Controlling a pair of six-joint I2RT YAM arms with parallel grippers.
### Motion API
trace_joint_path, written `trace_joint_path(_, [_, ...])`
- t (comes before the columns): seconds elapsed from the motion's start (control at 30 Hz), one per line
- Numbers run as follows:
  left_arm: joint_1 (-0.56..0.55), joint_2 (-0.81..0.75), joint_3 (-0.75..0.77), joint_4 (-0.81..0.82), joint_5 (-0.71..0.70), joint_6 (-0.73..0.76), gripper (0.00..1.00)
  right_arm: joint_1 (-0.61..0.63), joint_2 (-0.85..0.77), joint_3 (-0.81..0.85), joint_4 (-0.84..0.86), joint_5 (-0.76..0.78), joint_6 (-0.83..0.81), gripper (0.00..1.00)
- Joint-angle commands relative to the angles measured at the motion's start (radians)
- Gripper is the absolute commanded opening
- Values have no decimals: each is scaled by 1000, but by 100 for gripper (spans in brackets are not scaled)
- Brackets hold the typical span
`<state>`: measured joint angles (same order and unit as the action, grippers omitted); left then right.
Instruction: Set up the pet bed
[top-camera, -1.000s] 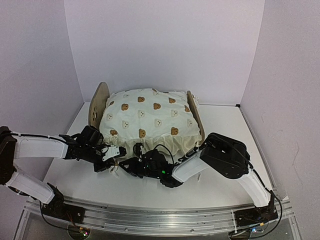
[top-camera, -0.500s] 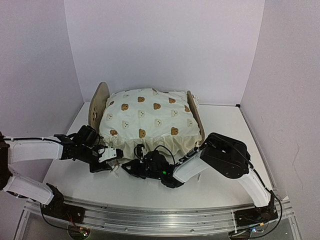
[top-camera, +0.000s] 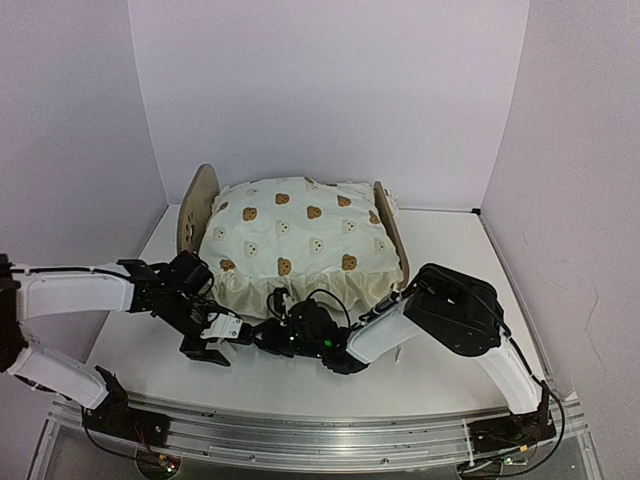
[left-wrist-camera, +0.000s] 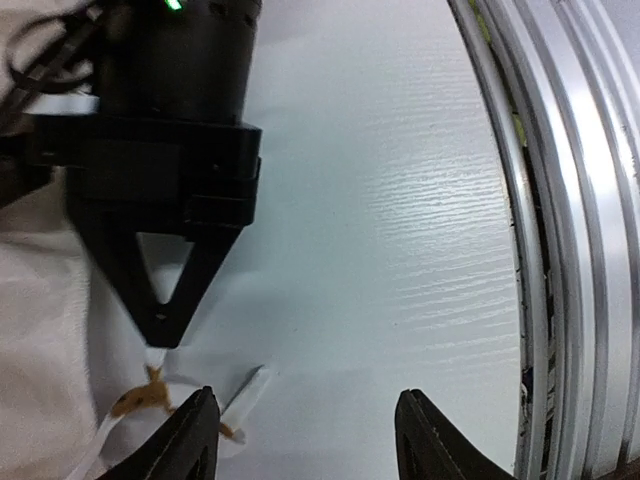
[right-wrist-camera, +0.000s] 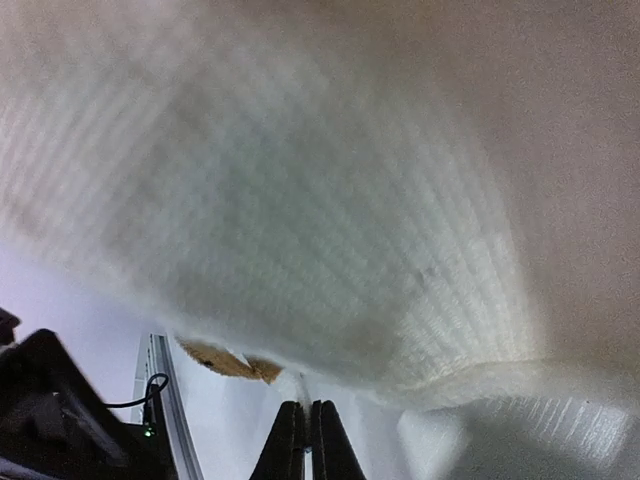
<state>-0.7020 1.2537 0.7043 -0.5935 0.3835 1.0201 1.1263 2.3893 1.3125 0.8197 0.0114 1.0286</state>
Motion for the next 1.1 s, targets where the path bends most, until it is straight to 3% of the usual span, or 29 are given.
trace_joint_path(0.0, [-7,146,48,42,-54,107,57,4,-79,-6,-19,25,-43,0])
trace_joint_path(0.47, [2,277,61,151,-143,152,53,3,-76,-3,-18,15,-63,0])
trace_joint_path(0.67, [12,298,62,145,-157,166,45,3,-75,6,-19,4,-74,0])
trace_joint_path(0.77, [13,307,30,176,-179,173,38,3,-77,7,-19,-2,-76,0])
trace_joint_path(0.97, [13,302,-3,239,-210,179,3,4,-87,-5,-19,-4,-77,0])
trace_joint_path(1.07, [13,288,-8,258,-216,163,0,4,-92,-8,-19,-4,-78,0])
